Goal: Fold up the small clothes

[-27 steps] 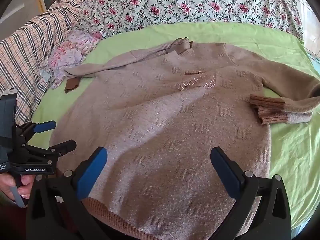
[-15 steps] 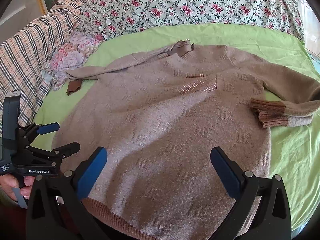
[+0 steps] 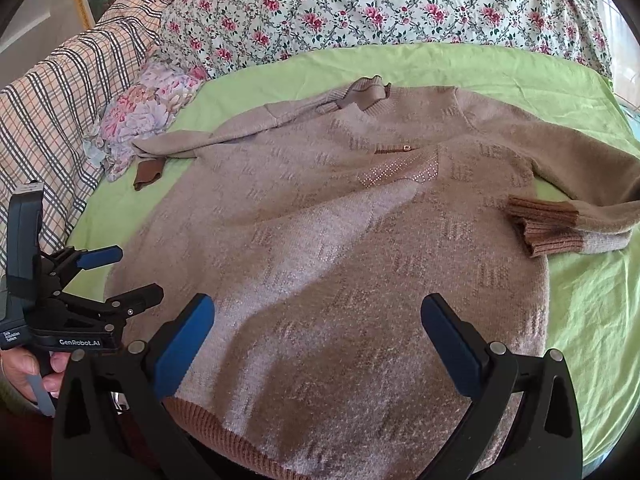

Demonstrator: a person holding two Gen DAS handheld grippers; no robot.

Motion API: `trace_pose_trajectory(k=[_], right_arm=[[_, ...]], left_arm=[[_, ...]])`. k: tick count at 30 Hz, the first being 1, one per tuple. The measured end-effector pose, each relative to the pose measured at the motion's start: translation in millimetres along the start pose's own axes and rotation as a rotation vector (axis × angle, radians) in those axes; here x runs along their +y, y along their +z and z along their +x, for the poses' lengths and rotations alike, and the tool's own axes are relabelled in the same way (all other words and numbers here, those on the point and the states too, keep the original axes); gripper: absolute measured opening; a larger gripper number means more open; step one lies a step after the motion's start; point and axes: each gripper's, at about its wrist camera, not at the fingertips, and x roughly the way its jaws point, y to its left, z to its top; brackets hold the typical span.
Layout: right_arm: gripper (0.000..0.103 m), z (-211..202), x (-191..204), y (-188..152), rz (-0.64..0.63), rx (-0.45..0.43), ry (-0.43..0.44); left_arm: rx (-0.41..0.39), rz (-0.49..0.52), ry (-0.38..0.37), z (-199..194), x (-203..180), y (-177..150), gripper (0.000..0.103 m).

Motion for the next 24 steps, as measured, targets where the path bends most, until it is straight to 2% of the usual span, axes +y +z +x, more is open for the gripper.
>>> trace_pose_trajectory(k=[5,6,8,11,13,15,18,20,24], right_arm=[[0.102,1,2,1,-0.001,-0.003,0.004],[0.102,2,3,1,-0.003,0.004,0.000],[0.102,3,3,5,-0.015,0.070,-0.037],[0.102,4,2,6,-0.013,0.102,-0.049],[0.102,5,2,8,-0.009,0.090,-0.039],[0.102,6,0,8,-0.001,0.024,-0.009],[0.102,9,-2,11,0.005,0.022,-0.001],[0.102,10,-4,13,-0.005,0.057,-0.019],[0.102,15,-11,21,0.003,0.065,-0.016]], left_arm=[[0.001,-0.011,-0.018,1,0,1,0.099],[-0.002,0.000,-0.002,2,0,2,0.099],[-0.002,0.001,-0.001,3,1,3,0.099],[-0.004,0.004,0.005,5,2,4,0.099],[-0.002,0.008,0.012,8,4,5,0.099],[0.007,0.003,0.009,11,6,6,0.099],[0.019,-0.001,0.006,16,10,9,0.099],[0.026,0.006,0.005,19,11,12,0.099],[-0.001,0.042,0.024,25,12,28,0.099]])
